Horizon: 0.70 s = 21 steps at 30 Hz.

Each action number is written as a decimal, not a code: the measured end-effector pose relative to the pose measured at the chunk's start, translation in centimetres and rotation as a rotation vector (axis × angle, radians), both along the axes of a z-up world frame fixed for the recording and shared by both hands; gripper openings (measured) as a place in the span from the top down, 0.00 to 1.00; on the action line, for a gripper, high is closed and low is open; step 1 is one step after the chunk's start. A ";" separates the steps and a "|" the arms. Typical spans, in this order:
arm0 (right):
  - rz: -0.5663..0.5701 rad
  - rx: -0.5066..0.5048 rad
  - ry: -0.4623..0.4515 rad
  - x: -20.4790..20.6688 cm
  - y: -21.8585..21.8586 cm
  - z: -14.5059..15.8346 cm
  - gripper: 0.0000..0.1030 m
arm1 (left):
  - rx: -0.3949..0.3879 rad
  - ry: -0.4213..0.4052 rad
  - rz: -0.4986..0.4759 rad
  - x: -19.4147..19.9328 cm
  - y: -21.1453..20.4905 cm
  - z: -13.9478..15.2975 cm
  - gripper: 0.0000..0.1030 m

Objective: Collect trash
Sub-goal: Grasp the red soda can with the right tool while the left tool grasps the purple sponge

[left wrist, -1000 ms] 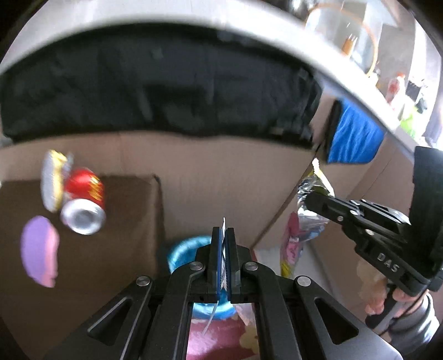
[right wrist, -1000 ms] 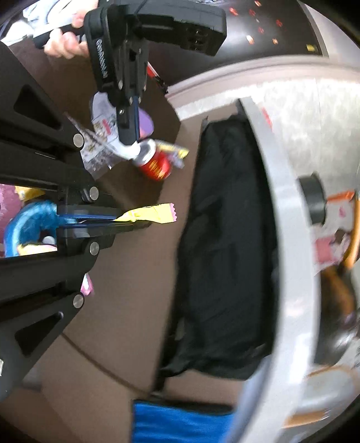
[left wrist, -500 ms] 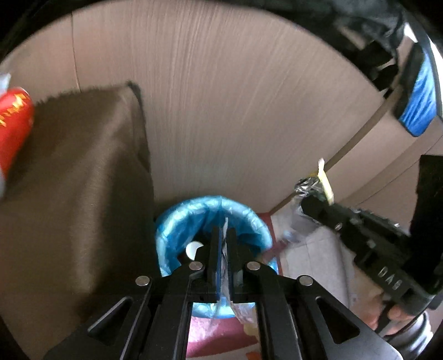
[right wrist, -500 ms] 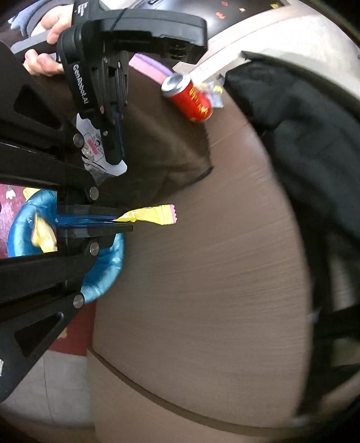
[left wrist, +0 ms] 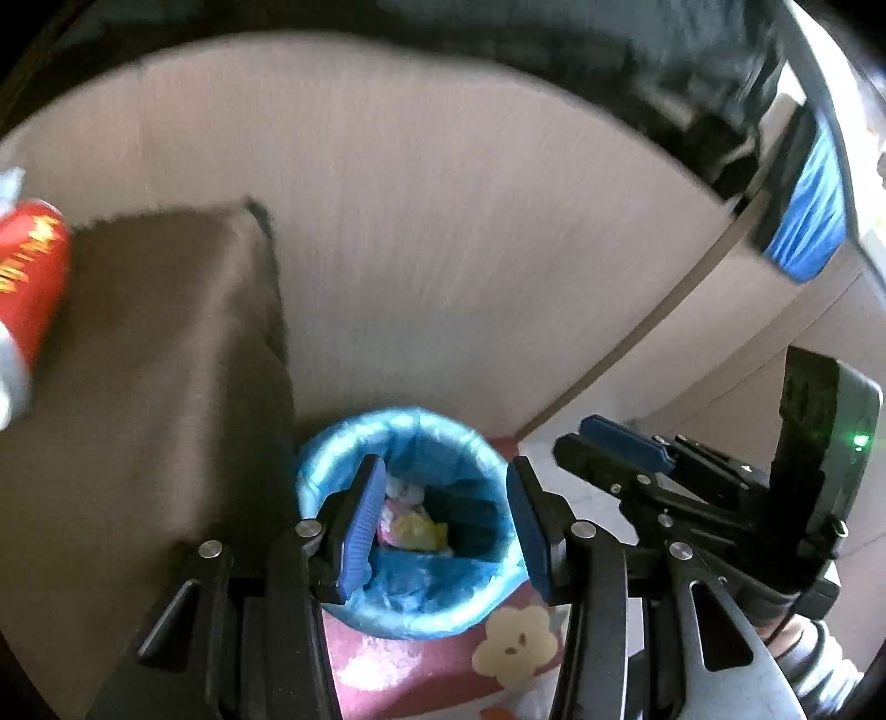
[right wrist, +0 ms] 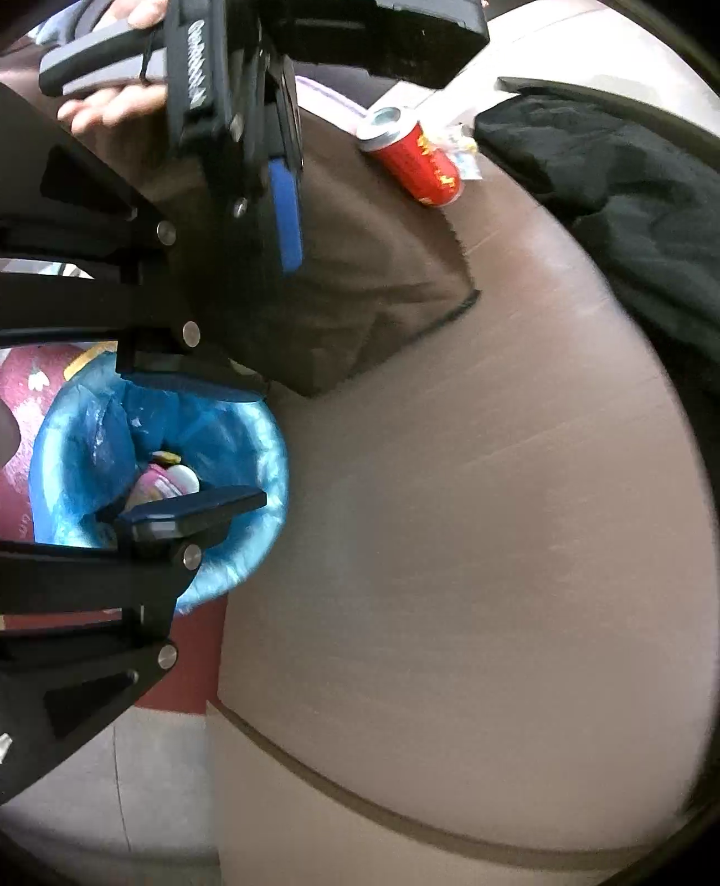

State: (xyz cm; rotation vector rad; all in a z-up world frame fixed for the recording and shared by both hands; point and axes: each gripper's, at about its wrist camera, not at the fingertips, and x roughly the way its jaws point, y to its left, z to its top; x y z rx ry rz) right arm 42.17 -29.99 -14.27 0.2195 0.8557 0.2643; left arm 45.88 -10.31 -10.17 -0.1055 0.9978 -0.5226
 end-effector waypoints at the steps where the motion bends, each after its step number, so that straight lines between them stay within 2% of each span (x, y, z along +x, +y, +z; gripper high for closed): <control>1: -0.003 -0.010 -0.013 -0.2 0.1 0.7 0.71 | -0.003 -0.024 0.016 -0.4 1.0 1.0 0.55; 6: 0.029 -0.048 -0.117 -1.5 2.8 5.5 0.67 | 0.005 -0.142 0.091 -3.1 6.7 5.4 0.55; 10: 0.114 -0.048 -0.174 -1.4 7.8 9.1 0.66 | 0.029 -0.199 0.204 -4.2 13.1 7.1 0.55; 16: 0.243 0.024 -0.164 1.8 16.1 11.8 0.66 | 0.021 -0.186 0.368 -5.2 23.4 6.9 0.55; 21: 0.309 0.039 -0.107 6.0 22.4 11.4 0.65 | 0.011 -0.163 0.432 -5.3 28.7 5.3 0.55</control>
